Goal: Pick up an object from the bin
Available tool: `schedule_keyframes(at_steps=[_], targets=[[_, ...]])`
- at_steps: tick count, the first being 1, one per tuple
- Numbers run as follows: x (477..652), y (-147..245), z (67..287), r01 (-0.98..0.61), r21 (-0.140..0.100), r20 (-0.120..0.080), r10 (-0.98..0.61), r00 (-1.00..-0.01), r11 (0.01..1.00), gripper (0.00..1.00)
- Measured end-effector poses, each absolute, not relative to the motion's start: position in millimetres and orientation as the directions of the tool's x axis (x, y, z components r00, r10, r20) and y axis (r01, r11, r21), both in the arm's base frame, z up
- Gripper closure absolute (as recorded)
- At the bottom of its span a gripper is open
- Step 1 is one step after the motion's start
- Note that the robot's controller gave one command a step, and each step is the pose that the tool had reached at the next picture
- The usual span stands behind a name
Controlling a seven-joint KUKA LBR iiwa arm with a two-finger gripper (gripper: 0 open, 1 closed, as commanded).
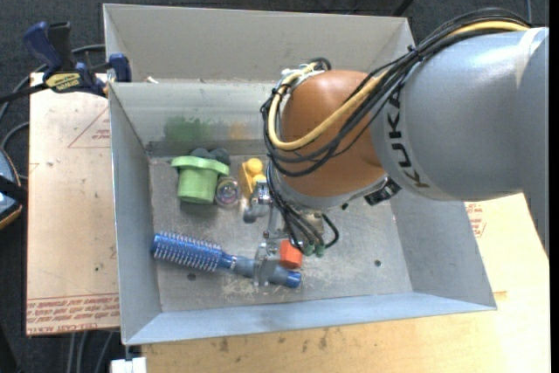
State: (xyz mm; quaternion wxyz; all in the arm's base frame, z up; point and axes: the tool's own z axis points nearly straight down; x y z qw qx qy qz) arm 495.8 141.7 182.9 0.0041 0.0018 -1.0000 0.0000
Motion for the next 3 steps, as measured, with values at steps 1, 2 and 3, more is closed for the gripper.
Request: schedule_keyframes(at_steps=[1,2,3], targets=[[504.3,143.0,71.5,-0.082,0.003,-0.008,-0.082,-0.997,0.997,0.0],[505.5,143.5,75.4,-0.081,0.005,-0.012,-0.081,-0.997,0.997,1.0],[500.1,155.2,207.1,-0.096,0.002,-0.007,-0.096,-0.995,0.995,1.0]])
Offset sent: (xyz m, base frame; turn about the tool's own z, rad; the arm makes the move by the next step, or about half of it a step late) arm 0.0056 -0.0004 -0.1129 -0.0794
